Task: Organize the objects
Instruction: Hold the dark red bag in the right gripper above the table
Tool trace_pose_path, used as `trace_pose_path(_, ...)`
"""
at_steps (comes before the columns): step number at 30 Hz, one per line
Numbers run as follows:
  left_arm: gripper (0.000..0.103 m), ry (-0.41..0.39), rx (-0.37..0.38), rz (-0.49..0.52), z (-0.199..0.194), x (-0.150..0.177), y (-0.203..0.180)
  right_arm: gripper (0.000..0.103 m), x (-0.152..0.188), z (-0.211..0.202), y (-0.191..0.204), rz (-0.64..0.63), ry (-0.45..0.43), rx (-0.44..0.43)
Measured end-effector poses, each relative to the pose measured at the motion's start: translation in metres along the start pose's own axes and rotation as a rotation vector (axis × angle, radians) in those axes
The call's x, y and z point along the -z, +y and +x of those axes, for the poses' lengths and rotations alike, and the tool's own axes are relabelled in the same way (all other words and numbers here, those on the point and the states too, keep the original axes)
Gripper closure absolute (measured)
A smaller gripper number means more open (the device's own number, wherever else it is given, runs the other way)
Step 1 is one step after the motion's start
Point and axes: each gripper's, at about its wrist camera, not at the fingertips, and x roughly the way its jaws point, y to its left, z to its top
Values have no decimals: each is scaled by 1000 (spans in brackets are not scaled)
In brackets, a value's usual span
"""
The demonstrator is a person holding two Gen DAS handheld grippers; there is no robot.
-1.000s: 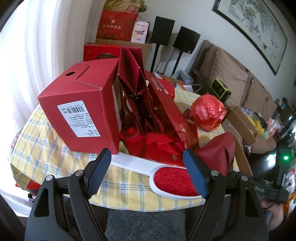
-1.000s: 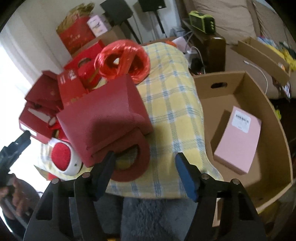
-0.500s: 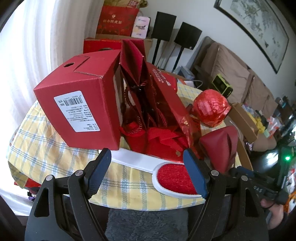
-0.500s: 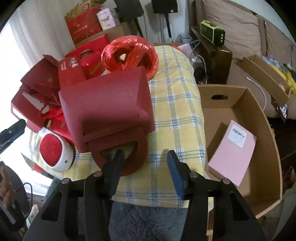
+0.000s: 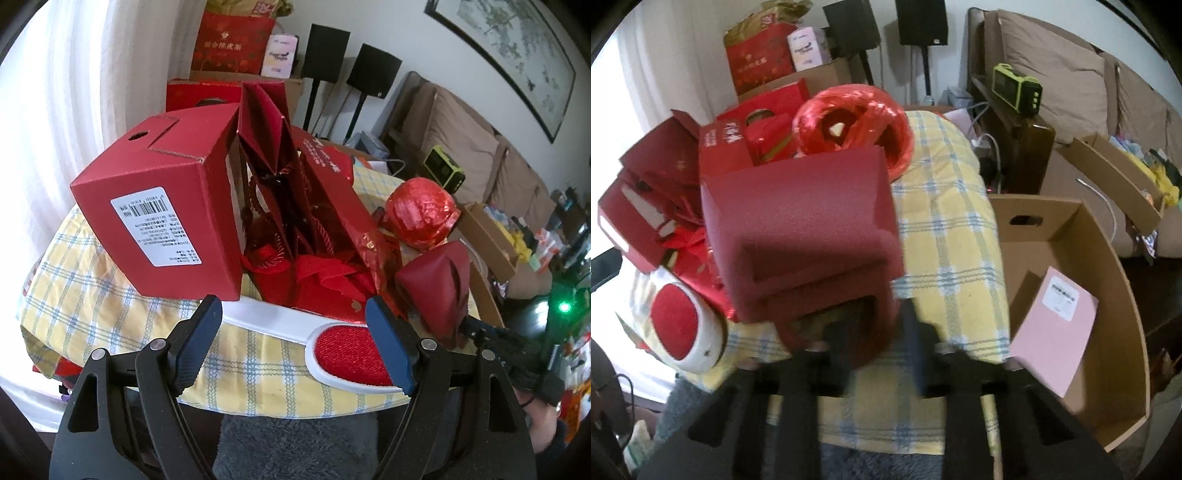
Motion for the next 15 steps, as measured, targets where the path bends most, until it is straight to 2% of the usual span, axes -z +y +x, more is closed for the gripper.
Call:
trace_pose_path(10,26,-5,2,7,-3,-1,-1,90,-14,-57,-11,9,-154,106)
trace_pose_path(12,26,-3,3,9,-4,-1,-1,90,-18,-68,-12,15,-184,98)
trace_pose_path(15,26,1,4,12,-3,-1,-1,90,-25,-86,-7,22,-231,22)
